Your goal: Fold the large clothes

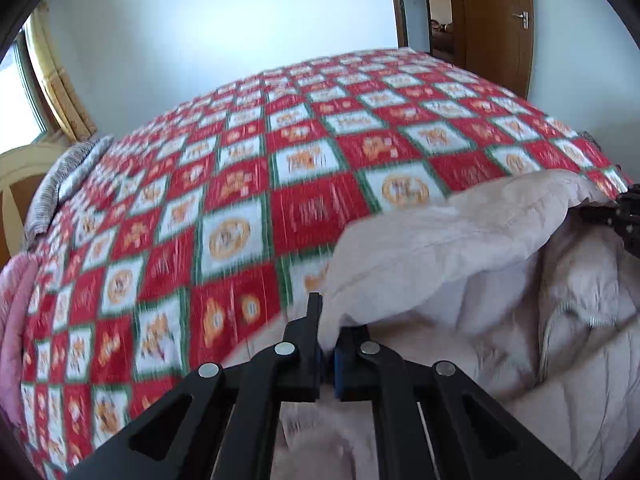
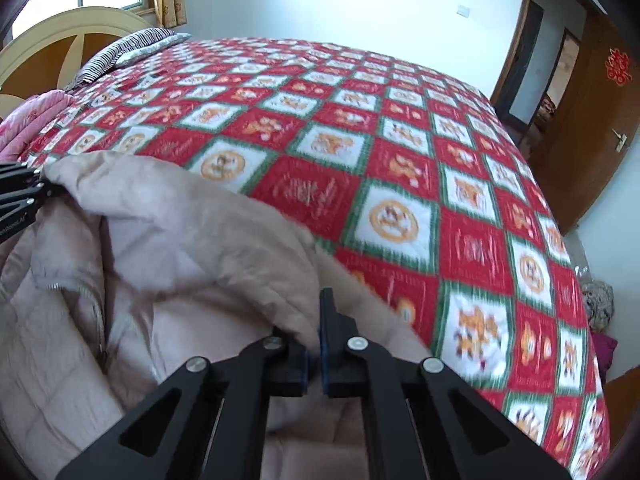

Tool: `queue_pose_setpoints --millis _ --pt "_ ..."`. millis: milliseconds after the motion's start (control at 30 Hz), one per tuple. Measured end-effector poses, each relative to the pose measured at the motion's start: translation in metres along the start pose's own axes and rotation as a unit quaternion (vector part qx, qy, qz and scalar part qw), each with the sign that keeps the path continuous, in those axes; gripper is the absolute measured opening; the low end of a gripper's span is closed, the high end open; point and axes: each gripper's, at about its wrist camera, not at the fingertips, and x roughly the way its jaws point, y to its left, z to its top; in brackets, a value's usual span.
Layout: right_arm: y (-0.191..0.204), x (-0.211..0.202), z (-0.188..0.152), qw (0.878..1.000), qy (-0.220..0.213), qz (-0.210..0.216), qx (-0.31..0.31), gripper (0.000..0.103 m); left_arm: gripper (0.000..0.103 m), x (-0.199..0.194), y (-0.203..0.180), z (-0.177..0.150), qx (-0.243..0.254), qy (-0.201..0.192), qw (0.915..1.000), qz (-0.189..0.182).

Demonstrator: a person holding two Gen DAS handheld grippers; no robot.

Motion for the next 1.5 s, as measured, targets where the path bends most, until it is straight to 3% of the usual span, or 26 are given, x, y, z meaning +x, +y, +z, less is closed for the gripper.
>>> queue_pose_setpoints --millis 133,400,533,600,667,700,867,1000,1167,1367,1500 --pt "0.004 0.004 -0.011 1.000 0.015 -0.004 0.000 0.004 0.002 0.002 -0.007 -0.021 0.012 0.011 0.9999 0.001" --pt "0.011 0.010 -0.021 0.999 0.036 -0.020 -0.019 0.004 0.002 0.014 -0.014 -0.030 0.023 0.026 0.9994 0.003" --pt "0.008 0.004 -0.023 0.999 0.047 0.005 -0.025 0.007 0.002 0.020 -0.013 -0.032 0.020 0.030 0.9993 -0.002" --pt "0.005 -0.005 -0.023 0.998 0.048 0.016 -0.027 0.017 0.002 0.021 -0.012 -0.032 0.018 0.029 0.9994 -0.005" --pt "0.003 -0.017 -0.021 0.999 0.039 0.022 -0.022 0.059 0.002 0.021 -0.012 -0.033 0.017 0.028 0.9994 -0.008" --pt "0.001 -0.029 -0.018 0.999 0.023 0.031 -0.014 0.064 0.002 0.021 -0.011 -0.033 0.016 0.028 0.9994 -0.009" --pt "-0.003 -0.047 0.014 0.994 -0.009 0.071 0.086 0.065 0.002 0.023 -0.012 -0.033 0.019 0.027 0.9994 -0.009" --pt "0.005 -0.012 0.041 0.986 -0.010 0.061 0.155 0.066 0.002 0.023 -0.014 -0.034 0.021 0.025 0.9995 -0.004" --pt "0.023 0.043 0.043 0.988 0.048 0.046 0.140 0.060 0.002 0.009 -0.017 -0.036 0.035 0.014 0.9992 0.011" --pt "0.031 0.041 0.025 0.993 0.039 0.032 0.103 0.060 0.003 -0.062 -0.014 -0.019 0.016 -0.068 0.9973 -0.023" --pt "0.029 0.041 0.023 0.994 0.038 0.031 0.100 0.060 0.003 -0.056 -0.019 0.017 -0.019 -0.075 0.9967 -0.021"
